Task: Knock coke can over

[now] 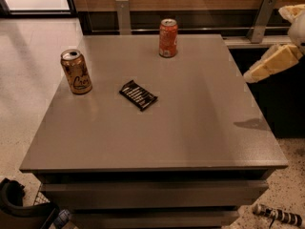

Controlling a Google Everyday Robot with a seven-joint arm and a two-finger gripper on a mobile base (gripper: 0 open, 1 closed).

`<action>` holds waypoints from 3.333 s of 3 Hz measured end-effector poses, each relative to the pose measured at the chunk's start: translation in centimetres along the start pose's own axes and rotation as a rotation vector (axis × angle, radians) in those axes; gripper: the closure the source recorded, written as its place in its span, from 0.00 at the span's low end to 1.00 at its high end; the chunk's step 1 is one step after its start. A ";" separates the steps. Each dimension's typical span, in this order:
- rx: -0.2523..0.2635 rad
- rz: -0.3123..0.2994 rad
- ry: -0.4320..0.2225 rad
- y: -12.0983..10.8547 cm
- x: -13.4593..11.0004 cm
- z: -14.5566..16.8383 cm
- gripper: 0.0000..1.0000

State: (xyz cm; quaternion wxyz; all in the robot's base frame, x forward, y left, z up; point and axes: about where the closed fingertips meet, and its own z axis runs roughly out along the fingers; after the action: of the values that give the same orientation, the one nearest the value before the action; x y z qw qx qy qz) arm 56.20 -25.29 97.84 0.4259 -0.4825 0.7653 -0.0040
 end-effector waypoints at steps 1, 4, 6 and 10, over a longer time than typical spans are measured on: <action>0.094 0.078 -0.299 -5.8 -3.6 3.4 0.00; 0.064 0.182 -0.442 -7.4 -5.1 5.9 0.00; -0.067 0.284 -0.527 -7.3 -7.7 15.6 0.00; -0.135 0.301 -0.622 -6.9 -10.3 27.1 0.00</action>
Offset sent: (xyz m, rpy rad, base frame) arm 0.1238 0.0200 0.0349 0.5810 -0.2386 0.0223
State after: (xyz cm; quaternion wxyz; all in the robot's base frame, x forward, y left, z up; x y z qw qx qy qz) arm 80.77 -10.37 90.09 0.6016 -0.3694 0.6600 0.2567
